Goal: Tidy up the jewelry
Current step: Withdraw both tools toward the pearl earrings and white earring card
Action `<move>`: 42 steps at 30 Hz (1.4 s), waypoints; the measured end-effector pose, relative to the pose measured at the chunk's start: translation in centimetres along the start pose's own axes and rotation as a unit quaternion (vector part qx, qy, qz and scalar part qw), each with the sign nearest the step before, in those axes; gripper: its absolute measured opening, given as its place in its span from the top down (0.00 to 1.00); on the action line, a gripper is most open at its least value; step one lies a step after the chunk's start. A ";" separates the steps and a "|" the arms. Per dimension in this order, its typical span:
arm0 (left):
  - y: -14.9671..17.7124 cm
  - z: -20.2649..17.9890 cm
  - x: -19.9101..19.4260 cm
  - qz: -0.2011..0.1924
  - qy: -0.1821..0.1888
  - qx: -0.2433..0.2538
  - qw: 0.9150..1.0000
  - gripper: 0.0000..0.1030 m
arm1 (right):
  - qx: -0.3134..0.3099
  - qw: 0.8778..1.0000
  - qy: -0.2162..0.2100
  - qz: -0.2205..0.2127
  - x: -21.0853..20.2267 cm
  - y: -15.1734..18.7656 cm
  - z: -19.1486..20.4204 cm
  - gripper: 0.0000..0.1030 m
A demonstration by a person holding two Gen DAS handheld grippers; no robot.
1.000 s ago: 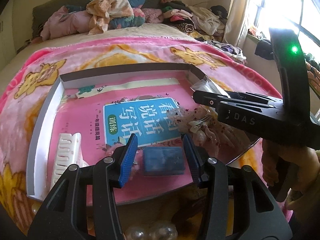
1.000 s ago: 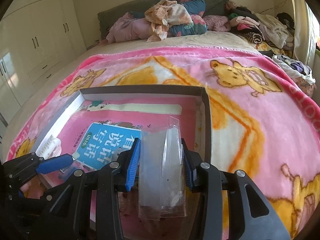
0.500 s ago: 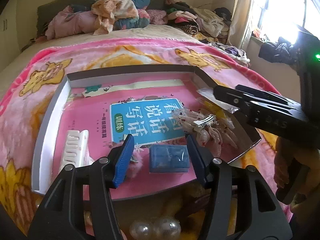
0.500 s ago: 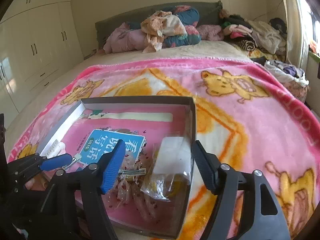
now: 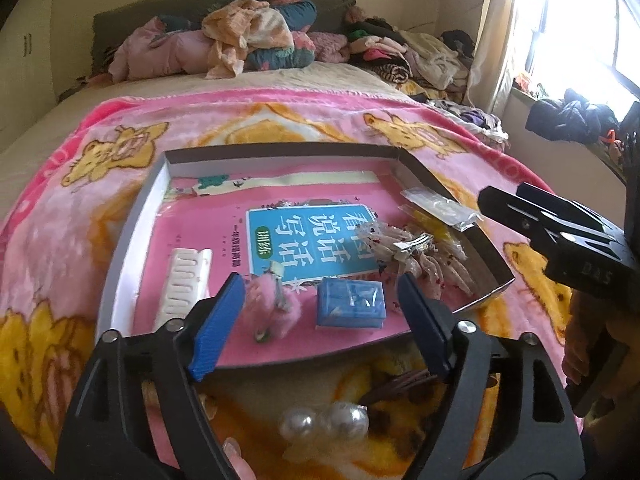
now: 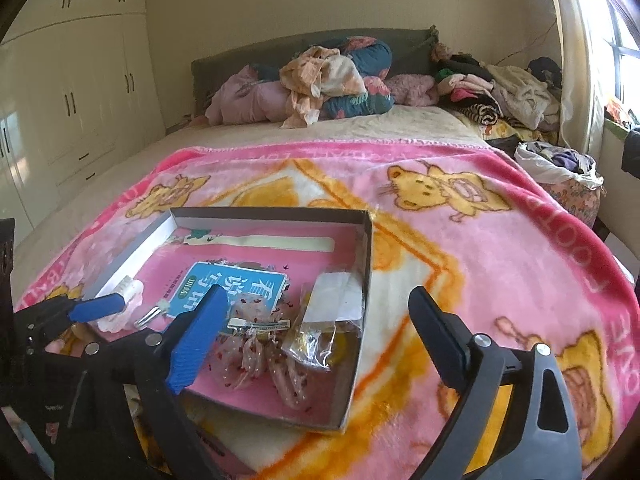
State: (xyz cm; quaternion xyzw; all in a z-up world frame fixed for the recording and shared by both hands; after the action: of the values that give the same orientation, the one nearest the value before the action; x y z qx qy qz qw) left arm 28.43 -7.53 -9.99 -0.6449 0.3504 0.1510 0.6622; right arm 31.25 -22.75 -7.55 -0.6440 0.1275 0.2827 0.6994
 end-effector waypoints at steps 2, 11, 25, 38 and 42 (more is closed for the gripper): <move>-0.1 0.3 -0.6 -0.006 -0.005 -0.003 1.000 0.24 | 0.000 1.000 0.002 -0.005 -0.6 0.0 0.0 0.12; -0.5 2.4 -3.5 -0.037 -0.024 -0.035 0.998 0.11 | 0.003 1.000 0.004 -0.019 -3.2 0.5 0.1 0.10; 0.5 3.5 -6.7 -0.058 -0.038 -0.043 0.997 0.11 | -0.002 1.000 -0.001 -0.025 -6.5 2.3 1.4 0.10; 2.5 3.4 -7.6 -0.050 -0.041 -0.032 0.997 0.11 | -0.008 1.000 -0.012 -0.018 -8.8 4.8 3.0 0.10; 2.9 3.5 -7.8 -0.050 -0.044 -0.029 0.997 0.11 | -0.007 1.000 -0.018 -0.013 -9.3 5.6 3.5 0.10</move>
State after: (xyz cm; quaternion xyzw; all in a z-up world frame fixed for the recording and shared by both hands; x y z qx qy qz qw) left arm 21.95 -1.80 -7.26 -0.6735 0.2837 0.1563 0.6645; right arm 19.98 -21.47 -6.69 -0.6454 0.1044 0.2859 0.7006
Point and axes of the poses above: each gripper's, at about its wrist camera, not at the fingertips, and x roughly the way its jaws point, z to its left, y to its underside, the point moved 8 cm from there along x, roughly the way its jaws point, and after that the axes turned 3 degrees about x, right-handed, at the moved point
